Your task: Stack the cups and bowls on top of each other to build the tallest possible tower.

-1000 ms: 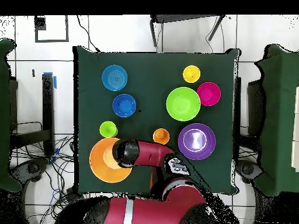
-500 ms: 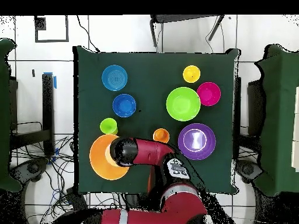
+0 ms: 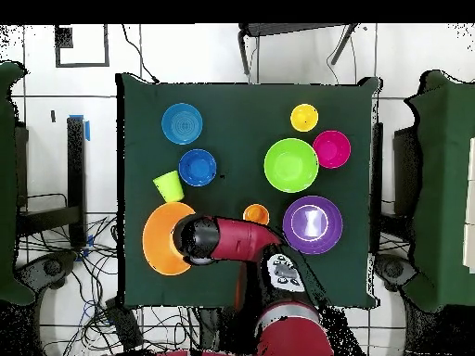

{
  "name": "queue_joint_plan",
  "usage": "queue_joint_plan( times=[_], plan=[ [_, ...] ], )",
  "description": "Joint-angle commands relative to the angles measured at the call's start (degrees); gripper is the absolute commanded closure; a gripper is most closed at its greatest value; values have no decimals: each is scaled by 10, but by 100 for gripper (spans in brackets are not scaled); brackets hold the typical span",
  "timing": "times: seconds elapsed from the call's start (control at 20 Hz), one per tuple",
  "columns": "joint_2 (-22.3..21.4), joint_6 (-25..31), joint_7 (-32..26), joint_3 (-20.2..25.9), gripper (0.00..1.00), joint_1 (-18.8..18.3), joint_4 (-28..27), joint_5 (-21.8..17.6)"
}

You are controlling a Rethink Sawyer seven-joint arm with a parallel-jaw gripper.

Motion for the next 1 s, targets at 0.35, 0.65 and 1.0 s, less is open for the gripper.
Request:
queue_joint_plan(
  times=[0.35,0.65,1.0],
  plan=[
    [-13,115,41,26,100,-4,-32,-6],
    [-28,143,39,43,100,-17,-37,12],
    [-24,83,39,88,100,-58,-36,47]
  ],
)
